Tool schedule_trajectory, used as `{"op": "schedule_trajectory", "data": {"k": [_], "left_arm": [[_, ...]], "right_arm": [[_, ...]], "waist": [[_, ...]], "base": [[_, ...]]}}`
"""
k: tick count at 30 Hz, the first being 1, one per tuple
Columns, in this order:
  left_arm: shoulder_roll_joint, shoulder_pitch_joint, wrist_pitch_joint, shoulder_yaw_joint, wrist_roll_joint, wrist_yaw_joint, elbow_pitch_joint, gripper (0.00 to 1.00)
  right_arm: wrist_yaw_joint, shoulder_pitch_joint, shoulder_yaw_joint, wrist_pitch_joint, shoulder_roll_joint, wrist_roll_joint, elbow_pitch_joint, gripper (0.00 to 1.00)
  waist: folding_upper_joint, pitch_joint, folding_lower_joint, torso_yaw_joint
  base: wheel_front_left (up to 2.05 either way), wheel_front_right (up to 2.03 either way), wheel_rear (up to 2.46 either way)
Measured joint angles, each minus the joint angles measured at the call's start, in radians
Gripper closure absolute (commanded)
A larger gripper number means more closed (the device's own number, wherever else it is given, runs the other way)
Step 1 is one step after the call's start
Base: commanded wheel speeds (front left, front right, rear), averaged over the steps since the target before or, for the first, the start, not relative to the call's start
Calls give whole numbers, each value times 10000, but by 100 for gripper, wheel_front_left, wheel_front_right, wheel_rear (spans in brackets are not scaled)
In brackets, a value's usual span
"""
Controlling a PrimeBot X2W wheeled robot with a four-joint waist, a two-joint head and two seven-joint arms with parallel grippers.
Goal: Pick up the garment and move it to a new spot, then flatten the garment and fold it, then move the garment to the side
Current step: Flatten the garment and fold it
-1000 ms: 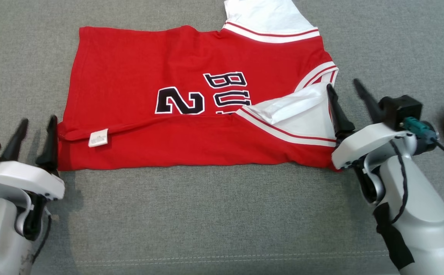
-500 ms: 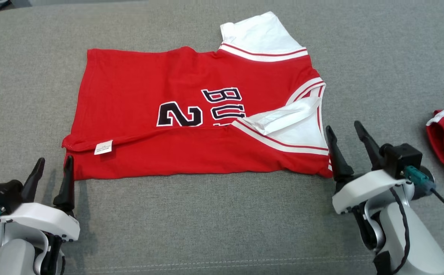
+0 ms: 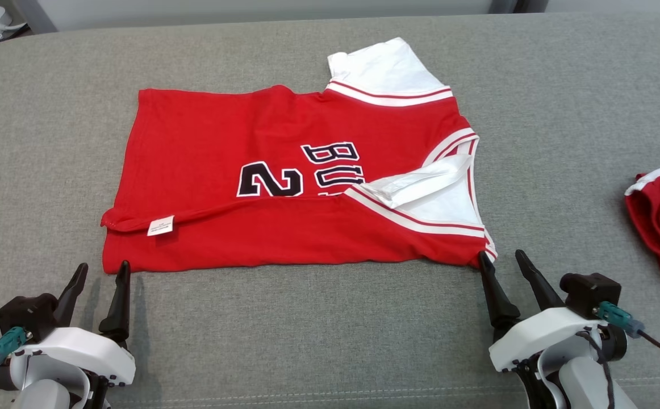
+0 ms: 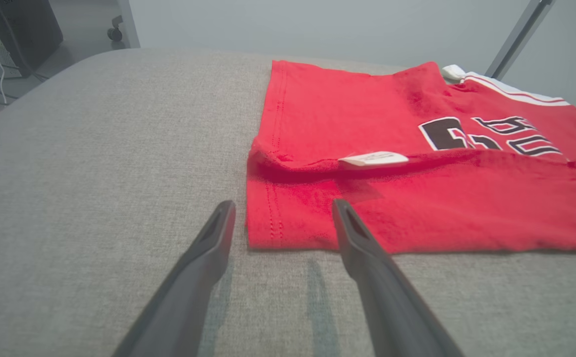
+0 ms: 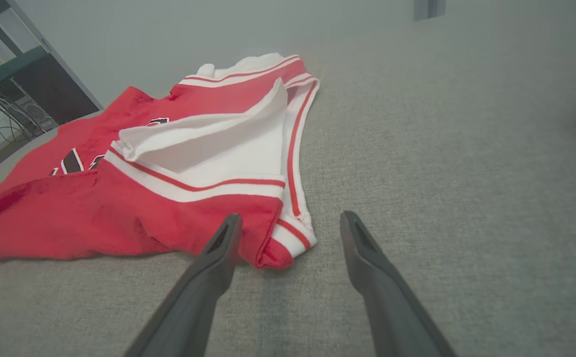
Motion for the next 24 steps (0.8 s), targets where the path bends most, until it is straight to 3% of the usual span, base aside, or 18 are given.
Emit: {"op": "schedule_trajectory", "data": {"k": [12,15,17,18,19,24], "left_arm": [[138,1,0,-301,29,0,-142,0],[182,0,0,-305,-42,0,-142,0],[190,0,0,-316,-50,0,-142,0],[194,-2,0,-326,-54,0,-142,0],[199,-2,0,-336,-84,0,-142,0],[265,-69,0,-527,-451,0,-104,0]], "right_arm": [[0,-357,477,0,-2,2464,673,1],[0,-584,740,-77,-19,2558,980,50],[0,-707,757,-77,-21,2558,1043,65],[0,-749,757,-77,-21,2554,1058,79],[0,-785,757,-75,-17,2533,1068,100],[0,-887,378,-75,4,1758,940,100]], "waist": [[0,195,1,348],[0,229,0,362],[0,253,0,354],[0,268,0,347],[0,283,0,335],[0,368,1,240]], "base": [[0,0,0],[0,0,0],[0,0,0],[0,0,0],[0,0,0],[0,0,0]]}}
